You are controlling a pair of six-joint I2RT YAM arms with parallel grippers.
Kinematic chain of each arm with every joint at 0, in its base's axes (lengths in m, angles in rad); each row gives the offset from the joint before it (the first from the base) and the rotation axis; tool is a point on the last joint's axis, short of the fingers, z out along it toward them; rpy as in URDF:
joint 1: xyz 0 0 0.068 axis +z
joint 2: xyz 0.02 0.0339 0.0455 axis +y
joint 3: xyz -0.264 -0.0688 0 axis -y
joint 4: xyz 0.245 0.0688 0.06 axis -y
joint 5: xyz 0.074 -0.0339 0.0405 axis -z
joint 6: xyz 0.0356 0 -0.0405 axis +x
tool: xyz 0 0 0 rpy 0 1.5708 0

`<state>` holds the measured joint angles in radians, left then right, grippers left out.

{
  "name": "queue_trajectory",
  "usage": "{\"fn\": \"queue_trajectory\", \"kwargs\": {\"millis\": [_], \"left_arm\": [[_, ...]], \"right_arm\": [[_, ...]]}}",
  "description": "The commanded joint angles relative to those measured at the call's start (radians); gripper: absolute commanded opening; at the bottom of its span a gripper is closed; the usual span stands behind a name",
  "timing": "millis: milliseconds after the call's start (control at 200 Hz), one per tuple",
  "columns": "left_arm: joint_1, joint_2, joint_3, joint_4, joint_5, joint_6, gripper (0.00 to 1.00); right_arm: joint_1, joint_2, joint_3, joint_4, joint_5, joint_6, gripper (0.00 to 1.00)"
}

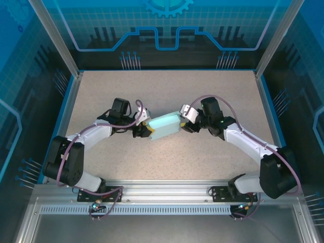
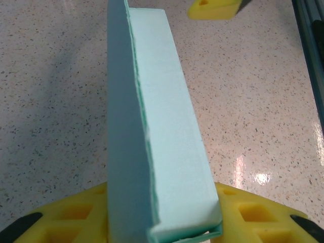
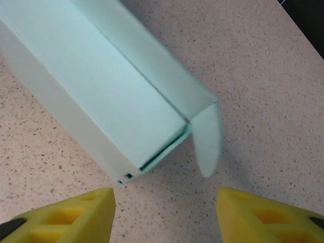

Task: Fold the paper box

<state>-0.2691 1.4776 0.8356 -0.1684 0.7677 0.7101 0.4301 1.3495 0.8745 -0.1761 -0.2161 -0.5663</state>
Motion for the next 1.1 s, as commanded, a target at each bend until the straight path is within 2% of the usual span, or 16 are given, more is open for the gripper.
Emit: {"fn": "queue_trajectory", "kwargs": {"millis": [0,180,450,780,1010,1090], "left_arm": [[0.007,0.004,0.036,-0.049,0.036,0.062,0.43],[-0.002,0.009,0.056,-0.102,0.01,0.093,0.44],[-0.026,0.032,0.077,-0.137,-0.017,0.121,0.45],[-0.045,0.053,0.09,-0.148,-0.037,0.129,0.45],[-0.047,0.054,0.09,-0.143,-0.042,0.127,0.45],[-0.048,0.051,0.088,-0.139,-0.042,0.126,0.45]], "right_arm": [[-0.029,0.017,0.08,-0.072,-0.006,-0.043,0.55],[-0.034,0.061,0.154,-0.151,-0.047,-0.062,0.54],[-0.032,0.175,0.309,-0.319,-0.106,-0.088,0.46],[-0.032,0.227,0.342,-0.392,-0.129,-0.095,0.38],[-0.032,0.253,0.347,-0.397,-0.124,-0.075,0.17],[-0.03,0.259,0.347,-0.395,-0.13,-0.071,0.15]]}}
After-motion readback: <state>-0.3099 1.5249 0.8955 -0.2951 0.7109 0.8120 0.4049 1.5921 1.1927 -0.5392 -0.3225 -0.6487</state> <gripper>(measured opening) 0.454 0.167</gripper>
